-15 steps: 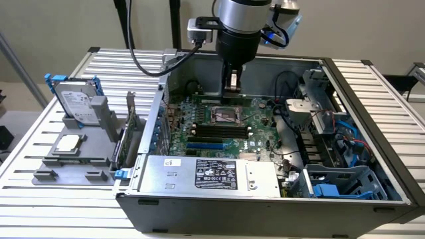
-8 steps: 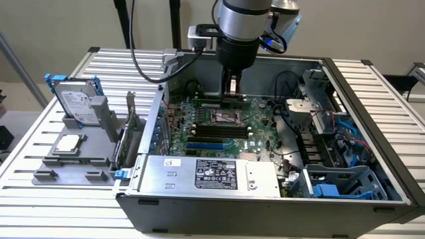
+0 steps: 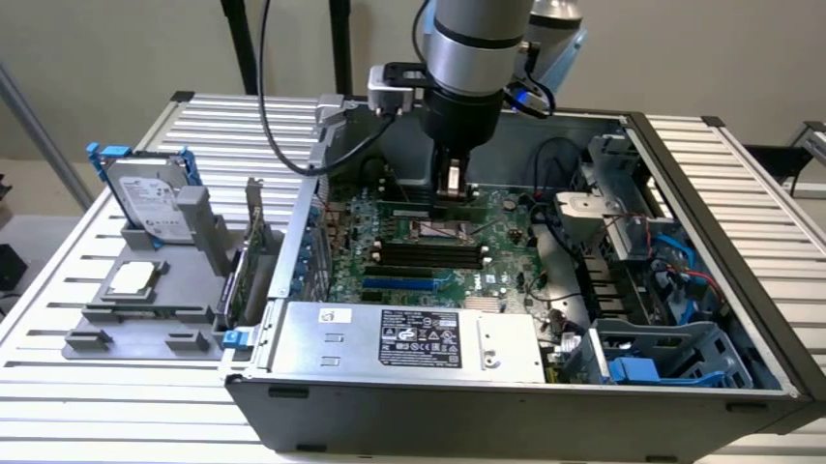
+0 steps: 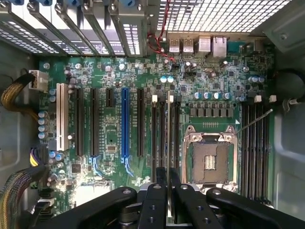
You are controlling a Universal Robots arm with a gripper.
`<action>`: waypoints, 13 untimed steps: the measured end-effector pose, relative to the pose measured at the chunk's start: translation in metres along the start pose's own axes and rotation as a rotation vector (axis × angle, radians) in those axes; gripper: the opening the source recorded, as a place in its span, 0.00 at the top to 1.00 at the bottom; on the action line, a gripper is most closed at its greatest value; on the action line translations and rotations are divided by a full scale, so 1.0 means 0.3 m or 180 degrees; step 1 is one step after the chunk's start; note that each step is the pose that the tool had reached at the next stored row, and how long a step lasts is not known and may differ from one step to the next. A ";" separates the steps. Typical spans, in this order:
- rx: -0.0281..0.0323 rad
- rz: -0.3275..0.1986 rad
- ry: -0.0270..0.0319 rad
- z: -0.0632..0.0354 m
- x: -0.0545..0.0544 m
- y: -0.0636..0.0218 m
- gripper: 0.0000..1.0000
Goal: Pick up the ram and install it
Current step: 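Insert the ram into the slot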
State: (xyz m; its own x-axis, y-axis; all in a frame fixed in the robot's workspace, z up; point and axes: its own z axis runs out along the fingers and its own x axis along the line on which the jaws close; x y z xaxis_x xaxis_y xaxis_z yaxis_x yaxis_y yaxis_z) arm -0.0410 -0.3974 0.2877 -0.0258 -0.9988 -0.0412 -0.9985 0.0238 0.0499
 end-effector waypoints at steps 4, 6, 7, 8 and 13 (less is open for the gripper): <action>0.0000 0.0000 0.0000 0.024 0.001 -0.005 0.87; 0.0000 0.0000 0.0000 0.036 0.002 -0.006 0.87; 0.0000 0.0000 0.0000 0.042 0.003 -0.006 0.87; 0.0000 0.0000 0.0000 0.048 0.003 -0.007 0.87; 0.0000 0.0000 0.0000 0.078 0.010 -0.009 0.87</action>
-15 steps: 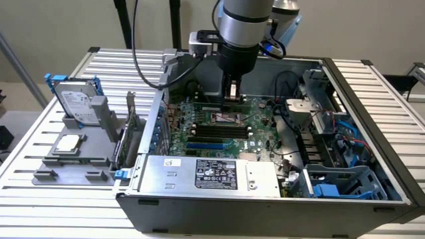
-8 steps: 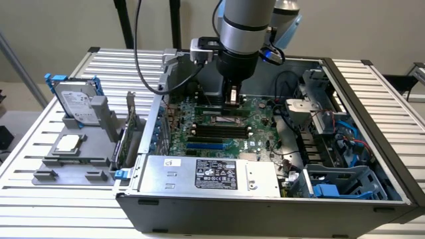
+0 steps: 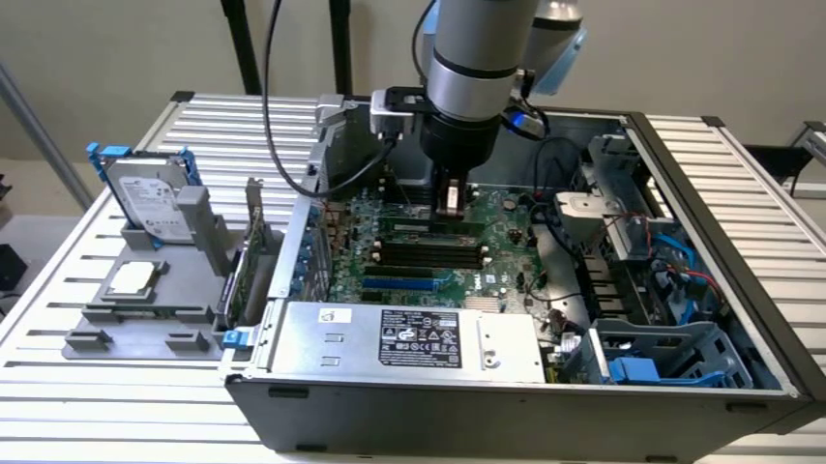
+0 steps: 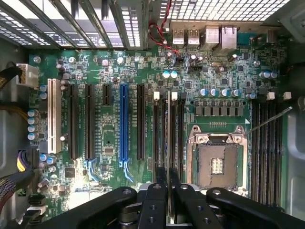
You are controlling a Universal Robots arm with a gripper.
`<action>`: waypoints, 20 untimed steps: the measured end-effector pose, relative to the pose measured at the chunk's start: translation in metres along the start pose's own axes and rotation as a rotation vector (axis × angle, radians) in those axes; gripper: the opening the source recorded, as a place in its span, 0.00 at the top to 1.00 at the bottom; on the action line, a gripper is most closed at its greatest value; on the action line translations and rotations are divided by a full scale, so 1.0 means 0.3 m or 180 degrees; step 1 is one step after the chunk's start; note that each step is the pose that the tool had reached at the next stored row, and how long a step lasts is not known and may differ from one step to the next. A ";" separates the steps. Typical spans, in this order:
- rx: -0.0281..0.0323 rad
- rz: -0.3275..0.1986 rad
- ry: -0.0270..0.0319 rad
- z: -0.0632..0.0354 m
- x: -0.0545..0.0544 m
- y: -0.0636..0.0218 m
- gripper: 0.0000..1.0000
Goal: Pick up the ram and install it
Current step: 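Insert the ram into the slot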
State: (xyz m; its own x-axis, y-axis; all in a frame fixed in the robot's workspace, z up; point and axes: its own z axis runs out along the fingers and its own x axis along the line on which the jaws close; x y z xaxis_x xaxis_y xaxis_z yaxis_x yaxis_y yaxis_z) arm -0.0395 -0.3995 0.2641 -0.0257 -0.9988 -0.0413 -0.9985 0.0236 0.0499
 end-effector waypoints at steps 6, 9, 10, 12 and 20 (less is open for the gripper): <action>0.0000 0.0001 0.0001 0.036 0.011 -0.002 0.87; 0.0000 0.0000 0.0001 0.054 0.014 -0.004 0.87; 0.0000 0.0000 0.0001 0.060 0.015 -0.005 0.87; 0.0000 0.0000 0.0001 0.072 0.018 -0.008 0.87; 0.0000 0.0000 0.0002 0.102 0.021 -0.020 0.87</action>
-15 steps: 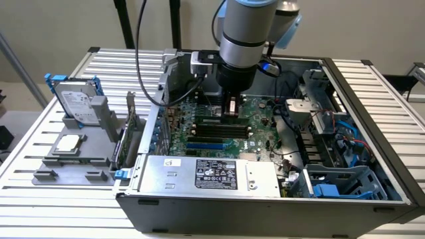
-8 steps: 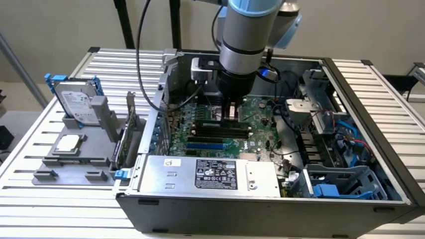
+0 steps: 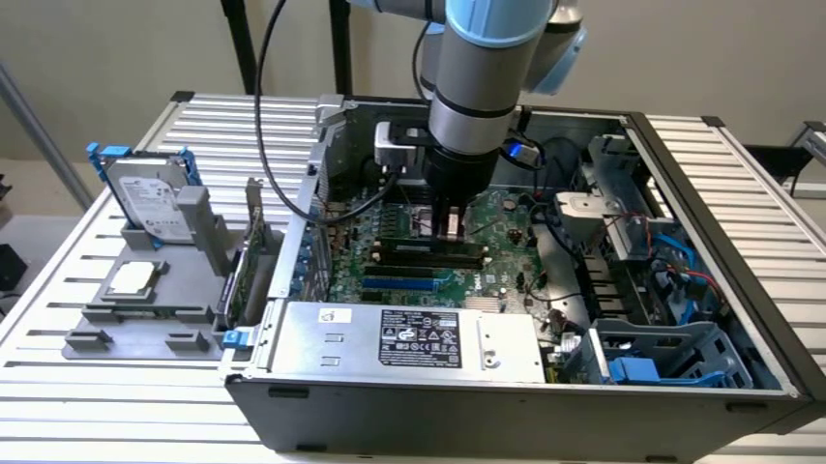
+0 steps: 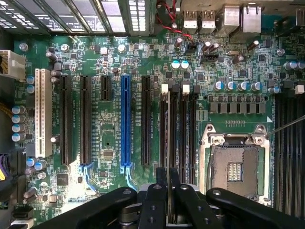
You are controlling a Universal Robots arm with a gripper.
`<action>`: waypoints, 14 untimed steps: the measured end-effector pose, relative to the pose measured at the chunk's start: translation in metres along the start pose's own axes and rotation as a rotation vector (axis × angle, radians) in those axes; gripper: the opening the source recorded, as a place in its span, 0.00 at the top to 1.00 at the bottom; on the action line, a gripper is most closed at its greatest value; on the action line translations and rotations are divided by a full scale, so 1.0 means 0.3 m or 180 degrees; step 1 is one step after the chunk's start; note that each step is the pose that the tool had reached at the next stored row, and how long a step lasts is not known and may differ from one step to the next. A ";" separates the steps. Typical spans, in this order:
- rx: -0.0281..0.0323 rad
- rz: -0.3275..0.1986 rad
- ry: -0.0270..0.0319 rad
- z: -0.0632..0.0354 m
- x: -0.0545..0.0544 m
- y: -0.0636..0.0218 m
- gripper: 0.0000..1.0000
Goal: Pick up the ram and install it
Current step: 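Insert the ram into the slot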
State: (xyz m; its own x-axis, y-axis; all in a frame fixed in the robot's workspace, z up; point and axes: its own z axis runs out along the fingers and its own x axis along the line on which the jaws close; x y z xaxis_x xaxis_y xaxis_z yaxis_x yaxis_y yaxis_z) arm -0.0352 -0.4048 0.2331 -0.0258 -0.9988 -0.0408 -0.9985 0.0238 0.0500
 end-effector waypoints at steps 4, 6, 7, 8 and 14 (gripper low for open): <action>0.0000 0.0000 -0.0001 0.000 0.000 0.000 0.87; 0.0000 0.0000 0.0001 0.000 0.000 -0.001 0.87; 0.0000 0.0000 0.0002 0.000 0.000 -0.001 0.87; 0.0000 0.0000 0.0004 0.001 0.000 -0.001 0.87; 0.0001 0.0002 0.0033 0.002 0.000 -0.002 0.87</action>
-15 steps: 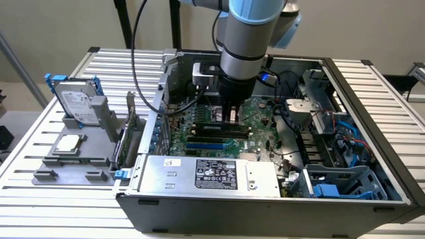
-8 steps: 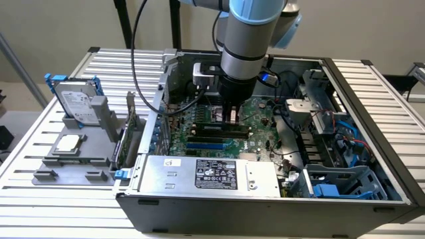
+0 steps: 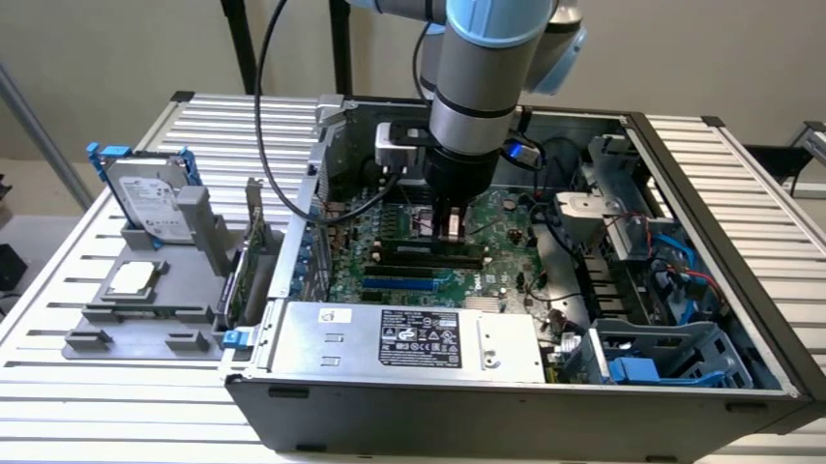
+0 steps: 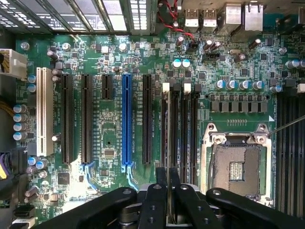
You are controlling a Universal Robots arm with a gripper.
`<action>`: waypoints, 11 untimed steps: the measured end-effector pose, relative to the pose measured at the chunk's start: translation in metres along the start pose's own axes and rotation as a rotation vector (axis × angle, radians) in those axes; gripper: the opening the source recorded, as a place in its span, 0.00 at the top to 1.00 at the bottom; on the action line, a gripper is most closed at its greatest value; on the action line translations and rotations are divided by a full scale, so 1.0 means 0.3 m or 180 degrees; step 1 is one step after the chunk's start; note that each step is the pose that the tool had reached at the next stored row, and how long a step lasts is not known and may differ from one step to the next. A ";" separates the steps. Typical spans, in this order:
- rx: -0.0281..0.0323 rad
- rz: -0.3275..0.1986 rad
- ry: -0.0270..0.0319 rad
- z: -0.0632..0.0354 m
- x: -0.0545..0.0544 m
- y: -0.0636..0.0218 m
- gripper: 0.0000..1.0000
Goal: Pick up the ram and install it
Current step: 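Insert the ram into the slot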
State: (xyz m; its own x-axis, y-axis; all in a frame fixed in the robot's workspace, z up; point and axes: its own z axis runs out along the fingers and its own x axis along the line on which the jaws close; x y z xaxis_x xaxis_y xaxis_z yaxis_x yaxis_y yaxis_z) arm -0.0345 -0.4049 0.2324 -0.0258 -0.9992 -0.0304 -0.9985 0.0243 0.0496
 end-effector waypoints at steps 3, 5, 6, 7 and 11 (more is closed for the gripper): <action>0.0000 0.0001 0.0020 0.002 0.000 0.000 0.87; 0.0001 0.0001 0.0030 0.003 0.000 -0.001 0.87; 0.0001 0.0002 0.0032 0.004 0.000 -0.001 0.87; 0.0001 0.0002 0.0033 0.005 0.000 -0.001 0.87; 0.0001 0.0002 0.0033 0.008 0.000 -0.001 0.87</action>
State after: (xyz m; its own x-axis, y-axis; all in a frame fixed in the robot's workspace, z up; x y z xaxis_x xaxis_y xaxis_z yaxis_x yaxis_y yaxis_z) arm -0.0342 -0.4049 0.2301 -0.0259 -0.9995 -0.0200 -0.9985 0.0248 0.0493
